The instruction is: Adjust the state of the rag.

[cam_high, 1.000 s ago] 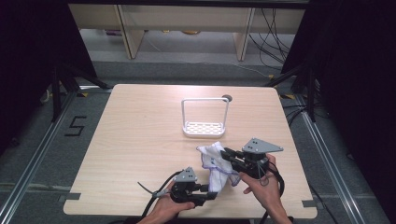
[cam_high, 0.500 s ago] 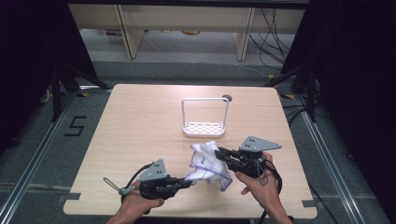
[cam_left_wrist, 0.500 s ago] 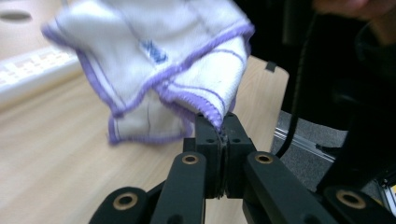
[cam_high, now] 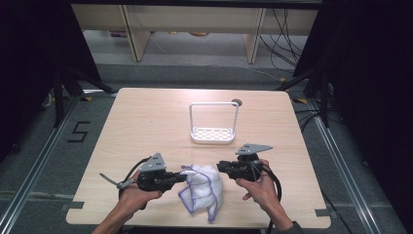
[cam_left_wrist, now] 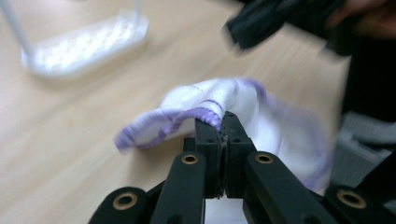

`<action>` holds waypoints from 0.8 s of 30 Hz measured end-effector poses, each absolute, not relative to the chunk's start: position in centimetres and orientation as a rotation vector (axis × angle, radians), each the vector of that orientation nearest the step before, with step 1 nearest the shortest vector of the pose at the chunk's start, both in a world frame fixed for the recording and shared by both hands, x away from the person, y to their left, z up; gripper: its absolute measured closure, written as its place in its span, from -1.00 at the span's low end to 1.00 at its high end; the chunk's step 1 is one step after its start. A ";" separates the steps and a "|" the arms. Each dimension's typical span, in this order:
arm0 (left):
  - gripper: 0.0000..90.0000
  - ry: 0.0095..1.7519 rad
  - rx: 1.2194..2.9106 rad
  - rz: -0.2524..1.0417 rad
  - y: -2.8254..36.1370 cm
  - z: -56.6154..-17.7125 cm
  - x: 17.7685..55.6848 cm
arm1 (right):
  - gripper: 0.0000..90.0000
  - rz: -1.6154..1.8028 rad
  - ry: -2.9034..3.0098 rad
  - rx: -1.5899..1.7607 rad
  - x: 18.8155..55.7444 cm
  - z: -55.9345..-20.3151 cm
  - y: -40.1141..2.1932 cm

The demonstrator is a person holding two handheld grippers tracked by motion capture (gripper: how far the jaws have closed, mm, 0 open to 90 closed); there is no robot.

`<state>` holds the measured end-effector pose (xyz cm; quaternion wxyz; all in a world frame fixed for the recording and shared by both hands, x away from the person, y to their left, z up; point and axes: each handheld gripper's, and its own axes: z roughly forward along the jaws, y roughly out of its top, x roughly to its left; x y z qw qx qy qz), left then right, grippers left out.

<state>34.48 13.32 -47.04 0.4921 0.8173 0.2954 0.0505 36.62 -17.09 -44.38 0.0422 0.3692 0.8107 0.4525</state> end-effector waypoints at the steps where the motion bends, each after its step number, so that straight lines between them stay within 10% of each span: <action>1: 0.94 0.717 1.983 0.123 13.3 -47.0 34.5 | 0.75 1.385 2.481 1.130 36.6 -44.4 -17.1; 19: 0.93 0.756 1.972 0.044 12.7 -49.1 35.0 | 0.02 1.132 2.577 0.914 33.2 -44.8 -14.1; 24: 0.93 0.741 1.981 0.040 13.0 -49.0 35.2 | 0.71 1.065 2.579 0.819 33.7 -46.0 -14.1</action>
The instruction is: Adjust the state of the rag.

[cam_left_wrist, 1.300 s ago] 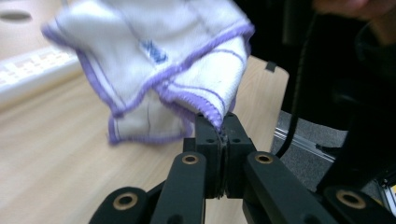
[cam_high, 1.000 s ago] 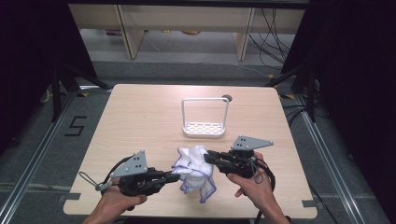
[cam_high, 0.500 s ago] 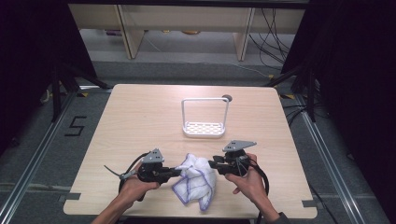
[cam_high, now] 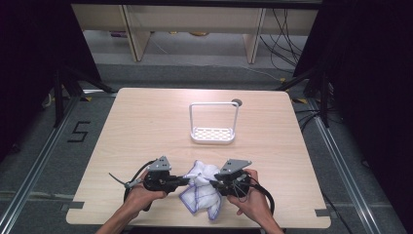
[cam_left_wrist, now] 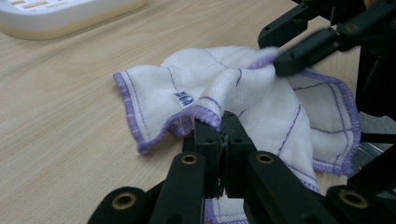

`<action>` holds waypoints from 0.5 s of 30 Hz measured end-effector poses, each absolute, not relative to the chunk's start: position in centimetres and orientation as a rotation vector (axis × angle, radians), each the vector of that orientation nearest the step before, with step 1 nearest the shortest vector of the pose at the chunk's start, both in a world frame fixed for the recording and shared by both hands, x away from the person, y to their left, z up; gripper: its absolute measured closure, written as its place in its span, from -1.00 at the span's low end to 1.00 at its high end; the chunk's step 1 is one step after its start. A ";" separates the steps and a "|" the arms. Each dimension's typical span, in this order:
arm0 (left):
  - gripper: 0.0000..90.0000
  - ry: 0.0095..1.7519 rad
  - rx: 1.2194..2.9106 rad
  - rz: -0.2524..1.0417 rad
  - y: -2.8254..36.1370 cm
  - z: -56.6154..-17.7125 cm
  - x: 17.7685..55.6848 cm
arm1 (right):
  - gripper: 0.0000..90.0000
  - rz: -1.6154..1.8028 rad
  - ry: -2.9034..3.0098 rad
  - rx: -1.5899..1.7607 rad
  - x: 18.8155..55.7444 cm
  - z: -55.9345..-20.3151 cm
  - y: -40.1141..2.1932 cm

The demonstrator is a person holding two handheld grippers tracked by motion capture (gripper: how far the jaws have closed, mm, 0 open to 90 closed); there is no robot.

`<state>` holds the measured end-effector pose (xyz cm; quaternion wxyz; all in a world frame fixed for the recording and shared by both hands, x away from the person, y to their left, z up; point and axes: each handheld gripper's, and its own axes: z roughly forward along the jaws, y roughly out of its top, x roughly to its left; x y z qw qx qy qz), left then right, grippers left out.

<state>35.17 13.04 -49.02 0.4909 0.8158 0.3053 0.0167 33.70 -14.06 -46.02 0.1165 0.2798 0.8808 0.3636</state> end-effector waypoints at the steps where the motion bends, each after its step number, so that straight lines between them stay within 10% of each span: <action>1: 0.93 0.750 1.970 0.051 13.2 -49.0 35.2 | 0.84 1.083 2.579 0.804 33.7 -45.6 -14.6; 15: 0.95 0.875 1.988 0.167 15.6 -50.0 38.4 | 0.91 1.120 2.391 1.209 36.9 -46.2 -22.6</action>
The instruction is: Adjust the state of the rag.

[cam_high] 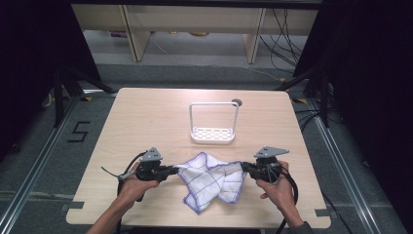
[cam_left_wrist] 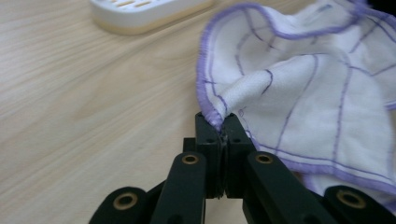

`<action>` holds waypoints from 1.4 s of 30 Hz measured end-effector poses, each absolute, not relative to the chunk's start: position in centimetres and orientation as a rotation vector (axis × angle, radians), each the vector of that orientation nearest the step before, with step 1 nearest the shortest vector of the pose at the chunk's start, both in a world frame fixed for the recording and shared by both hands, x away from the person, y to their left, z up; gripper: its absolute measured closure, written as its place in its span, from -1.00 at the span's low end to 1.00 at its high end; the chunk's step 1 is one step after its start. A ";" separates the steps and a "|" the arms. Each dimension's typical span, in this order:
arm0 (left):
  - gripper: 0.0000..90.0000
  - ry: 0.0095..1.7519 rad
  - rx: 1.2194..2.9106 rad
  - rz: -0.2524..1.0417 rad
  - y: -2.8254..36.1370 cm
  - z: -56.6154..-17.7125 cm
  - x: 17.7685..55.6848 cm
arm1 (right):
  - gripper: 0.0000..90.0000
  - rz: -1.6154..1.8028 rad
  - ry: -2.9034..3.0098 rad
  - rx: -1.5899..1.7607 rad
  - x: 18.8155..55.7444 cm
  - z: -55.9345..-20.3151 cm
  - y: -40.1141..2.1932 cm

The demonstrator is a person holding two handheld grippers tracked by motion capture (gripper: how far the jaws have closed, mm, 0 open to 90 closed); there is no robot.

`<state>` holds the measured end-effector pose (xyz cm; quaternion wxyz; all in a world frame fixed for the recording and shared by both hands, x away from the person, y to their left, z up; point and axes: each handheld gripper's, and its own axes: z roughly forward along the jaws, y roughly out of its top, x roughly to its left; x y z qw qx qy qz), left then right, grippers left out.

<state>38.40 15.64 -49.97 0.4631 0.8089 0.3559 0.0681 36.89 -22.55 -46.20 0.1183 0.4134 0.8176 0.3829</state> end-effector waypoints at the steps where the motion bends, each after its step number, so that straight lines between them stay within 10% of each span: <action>1: 0.94 0.882 2.000 0.189 15.4 -50.5 39.6 | 0.91 1.093 2.404 1.194 37.9 -47.3 -23.0; 13: 0.86 0.957 2.031 0.280 15.7 -52.2 43.1 | 0.80 0.966 2.415 1.315 40.2 -49.6 -24.0; 18: 0.45 0.995 2.006 0.282 16.6 -51.1 42.4 | 0.51 0.946 2.367 1.292 39.4 -48.5 -24.3; 29: -0.13 0.923 2.002 0.167 13.9 -49.8 32.5 | 0.19 1.108 2.422 1.248 33.4 -45.8 -24.2; 42: -0.21 0.829 2.052 0.146 8.9 -50.5 29.9 | 0.13 1.063 2.582 1.084 31.5 -48.2 -18.8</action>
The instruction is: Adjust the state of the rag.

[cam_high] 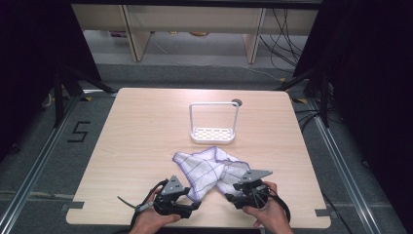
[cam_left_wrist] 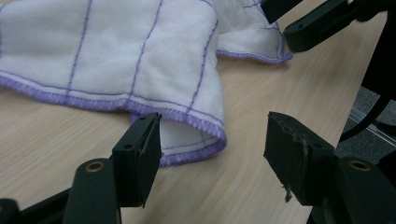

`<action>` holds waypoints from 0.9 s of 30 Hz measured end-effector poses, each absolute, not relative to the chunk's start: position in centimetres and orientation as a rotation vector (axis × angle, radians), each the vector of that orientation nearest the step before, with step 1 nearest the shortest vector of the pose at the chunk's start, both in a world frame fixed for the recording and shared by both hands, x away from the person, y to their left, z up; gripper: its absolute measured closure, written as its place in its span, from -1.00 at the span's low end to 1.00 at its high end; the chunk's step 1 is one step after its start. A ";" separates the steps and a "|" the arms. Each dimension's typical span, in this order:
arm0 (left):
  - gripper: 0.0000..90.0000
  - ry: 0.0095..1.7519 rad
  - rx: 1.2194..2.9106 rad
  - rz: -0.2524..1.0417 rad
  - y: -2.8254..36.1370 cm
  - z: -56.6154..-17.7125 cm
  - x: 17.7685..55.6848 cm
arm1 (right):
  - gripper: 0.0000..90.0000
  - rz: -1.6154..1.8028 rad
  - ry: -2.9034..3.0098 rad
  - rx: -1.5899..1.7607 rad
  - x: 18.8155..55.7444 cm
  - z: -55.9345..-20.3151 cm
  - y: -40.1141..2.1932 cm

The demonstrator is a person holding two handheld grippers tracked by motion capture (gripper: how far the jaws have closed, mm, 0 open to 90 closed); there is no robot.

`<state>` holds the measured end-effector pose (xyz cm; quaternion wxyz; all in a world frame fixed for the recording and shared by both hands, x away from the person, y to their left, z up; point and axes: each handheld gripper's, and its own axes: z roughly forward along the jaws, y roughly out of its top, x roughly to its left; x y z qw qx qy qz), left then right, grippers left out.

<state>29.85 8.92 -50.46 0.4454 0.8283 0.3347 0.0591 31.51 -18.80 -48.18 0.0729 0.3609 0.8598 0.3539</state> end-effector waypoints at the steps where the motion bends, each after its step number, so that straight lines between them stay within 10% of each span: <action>1: -0.21 0.824 2.041 0.160 8.5 -50.7 30.0 | 0.13 1.020 2.601 1.045 31.6 -48.6 -18.4; 5: -0.09 0.807 2.099 0.215 7.9 -51.2 30.9 | 0.16 0.962 2.605 1.037 32.0 -49.3 -18.1; 10: 0.71 0.720 2.134 0.296 7.7 -51.5 31.6 | 0.46 0.892 2.622 1.007 32.2 -49.9 -18.1; 14: 0.83 0.725 2.097 0.300 8.8 -50.5 32.0 | 0.87 0.888 2.609 0.955 32.3 -49.8 -18.7; 27: 0.84 0.809 1.960 0.122 14.5 -48.5 33.0 | 0.91 1.028 2.549 0.991 31.0 -46.4 -24.2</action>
